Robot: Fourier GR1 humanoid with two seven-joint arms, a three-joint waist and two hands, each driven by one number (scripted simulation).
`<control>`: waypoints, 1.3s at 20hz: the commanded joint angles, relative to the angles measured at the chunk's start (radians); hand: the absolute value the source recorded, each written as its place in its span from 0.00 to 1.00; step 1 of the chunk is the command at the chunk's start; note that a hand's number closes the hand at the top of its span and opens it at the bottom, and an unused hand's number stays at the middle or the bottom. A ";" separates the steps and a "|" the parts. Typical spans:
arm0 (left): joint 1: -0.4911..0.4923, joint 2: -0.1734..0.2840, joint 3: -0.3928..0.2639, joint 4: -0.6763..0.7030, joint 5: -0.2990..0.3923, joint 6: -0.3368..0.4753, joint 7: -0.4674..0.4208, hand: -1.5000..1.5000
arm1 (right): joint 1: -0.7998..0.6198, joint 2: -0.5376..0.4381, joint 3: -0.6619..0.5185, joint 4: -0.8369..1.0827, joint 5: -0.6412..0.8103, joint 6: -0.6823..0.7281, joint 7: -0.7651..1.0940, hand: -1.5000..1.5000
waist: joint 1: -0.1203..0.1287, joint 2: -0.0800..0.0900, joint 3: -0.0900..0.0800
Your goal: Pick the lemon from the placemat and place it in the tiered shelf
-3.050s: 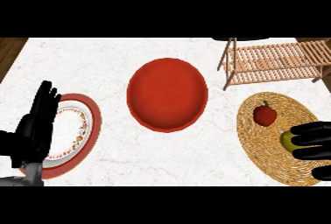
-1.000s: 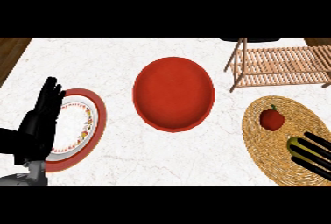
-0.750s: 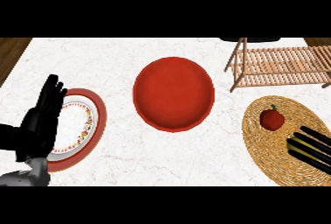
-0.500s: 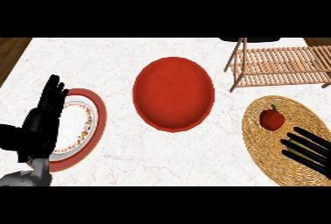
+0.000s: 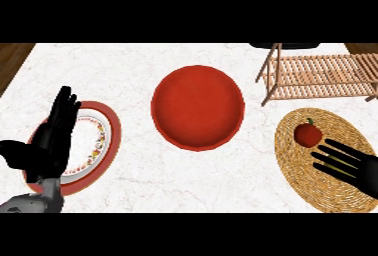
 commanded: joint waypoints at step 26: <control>0.036 0.006 0.042 -0.015 -0.013 -0.015 0.012 0.50 | 0.010 0.308 -0.161 0.014 -0.270 0.534 0.679 1.00 | -0.036 -0.014 -0.002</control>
